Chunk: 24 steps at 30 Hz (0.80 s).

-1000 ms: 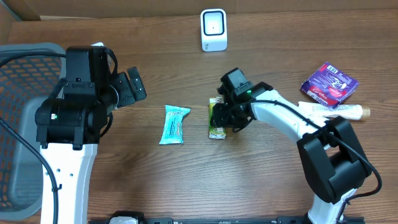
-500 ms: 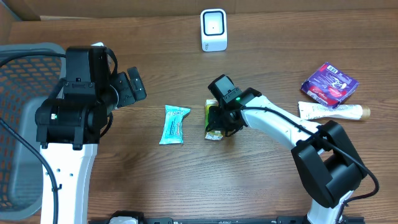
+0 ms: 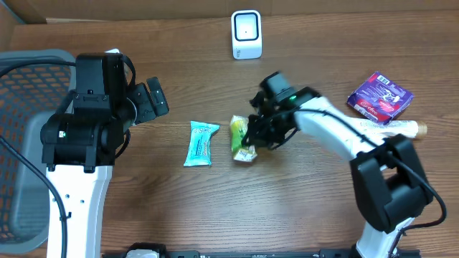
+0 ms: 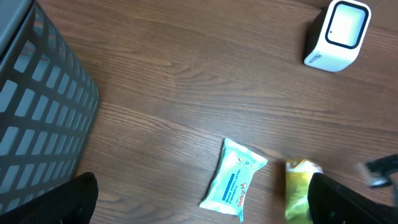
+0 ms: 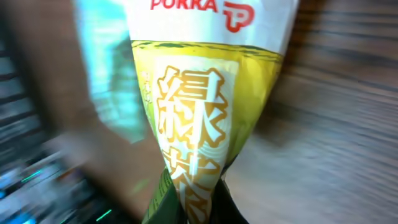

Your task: Scan the item barcode

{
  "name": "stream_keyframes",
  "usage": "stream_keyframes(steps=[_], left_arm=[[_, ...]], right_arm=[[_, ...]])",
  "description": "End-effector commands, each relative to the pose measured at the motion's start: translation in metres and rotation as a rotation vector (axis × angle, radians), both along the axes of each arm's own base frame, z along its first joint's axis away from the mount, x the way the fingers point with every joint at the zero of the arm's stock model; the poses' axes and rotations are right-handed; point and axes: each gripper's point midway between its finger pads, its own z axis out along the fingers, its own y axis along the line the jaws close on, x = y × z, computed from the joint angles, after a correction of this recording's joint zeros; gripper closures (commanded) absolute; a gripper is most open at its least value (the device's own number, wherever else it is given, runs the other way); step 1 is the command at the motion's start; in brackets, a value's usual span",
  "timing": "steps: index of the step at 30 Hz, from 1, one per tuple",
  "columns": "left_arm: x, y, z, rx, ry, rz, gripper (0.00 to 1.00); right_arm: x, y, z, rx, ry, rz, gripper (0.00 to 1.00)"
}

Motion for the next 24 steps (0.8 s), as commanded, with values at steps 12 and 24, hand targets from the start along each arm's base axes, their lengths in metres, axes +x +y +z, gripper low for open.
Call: stream_keyframes(steps=[12, 24], left_arm=[[0.001, 0.003, 0.002, 0.003, -0.006, 0.017, 0.00], [0.001, 0.003, 0.002, 0.003, -0.006, 0.017, 0.01]], right_arm=[[0.017, -0.018, 0.141, 0.734, 0.026, 0.075, 0.96], [0.030, -0.039, 0.051, 0.172, -0.112, 0.020, 0.96]])
